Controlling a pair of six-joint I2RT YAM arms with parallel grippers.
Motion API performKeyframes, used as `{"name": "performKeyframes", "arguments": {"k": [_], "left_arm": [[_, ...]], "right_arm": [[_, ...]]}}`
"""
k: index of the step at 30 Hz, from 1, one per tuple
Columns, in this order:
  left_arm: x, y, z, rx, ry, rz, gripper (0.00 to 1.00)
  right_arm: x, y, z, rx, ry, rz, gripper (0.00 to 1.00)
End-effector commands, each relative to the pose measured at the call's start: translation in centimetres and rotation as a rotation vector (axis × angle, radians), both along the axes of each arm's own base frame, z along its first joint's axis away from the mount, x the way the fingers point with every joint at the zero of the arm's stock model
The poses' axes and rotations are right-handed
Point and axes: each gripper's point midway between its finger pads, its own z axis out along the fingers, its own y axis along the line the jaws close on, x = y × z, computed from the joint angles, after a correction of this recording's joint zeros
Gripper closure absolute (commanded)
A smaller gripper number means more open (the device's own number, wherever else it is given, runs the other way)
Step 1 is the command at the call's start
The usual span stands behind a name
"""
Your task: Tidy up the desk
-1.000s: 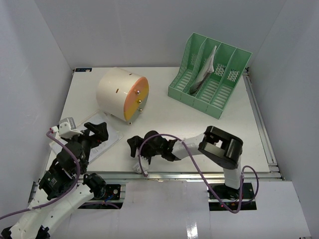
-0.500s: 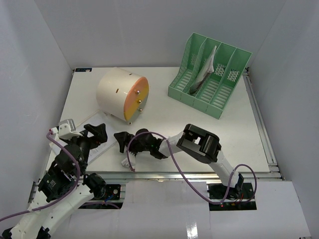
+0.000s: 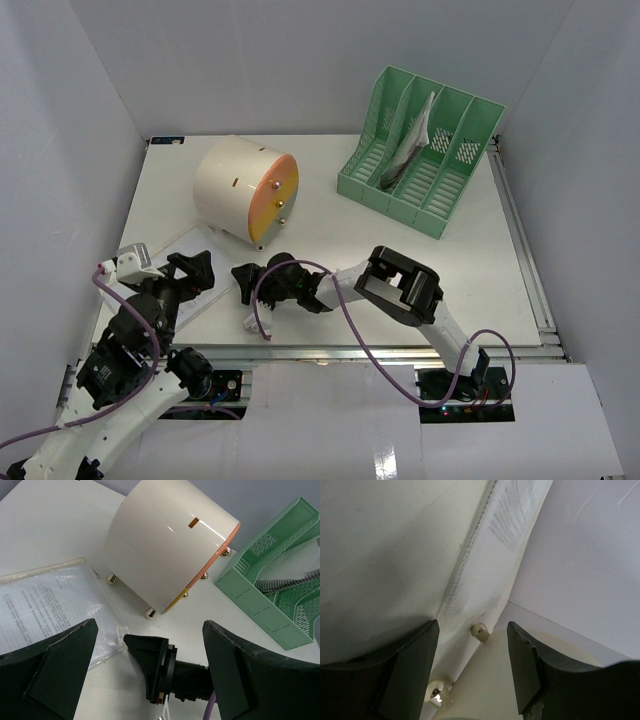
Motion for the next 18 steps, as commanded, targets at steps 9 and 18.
{"name": "performKeyframes", "arguments": {"k": [9, 18], "left_arm": [[0.2, -0.7, -0.3, -0.007, 0.001, -0.026, 0.02], [-0.2, -0.9, -0.5, -0.026, -0.005, -0.049, 0.02]], "right_arm": [[0.0, -1.7, -0.5, -0.173, 0.036, 0.019, 0.32], [2.2, 1.0, -2.4, -0.129, 0.009, -0.030, 0.42]]}}
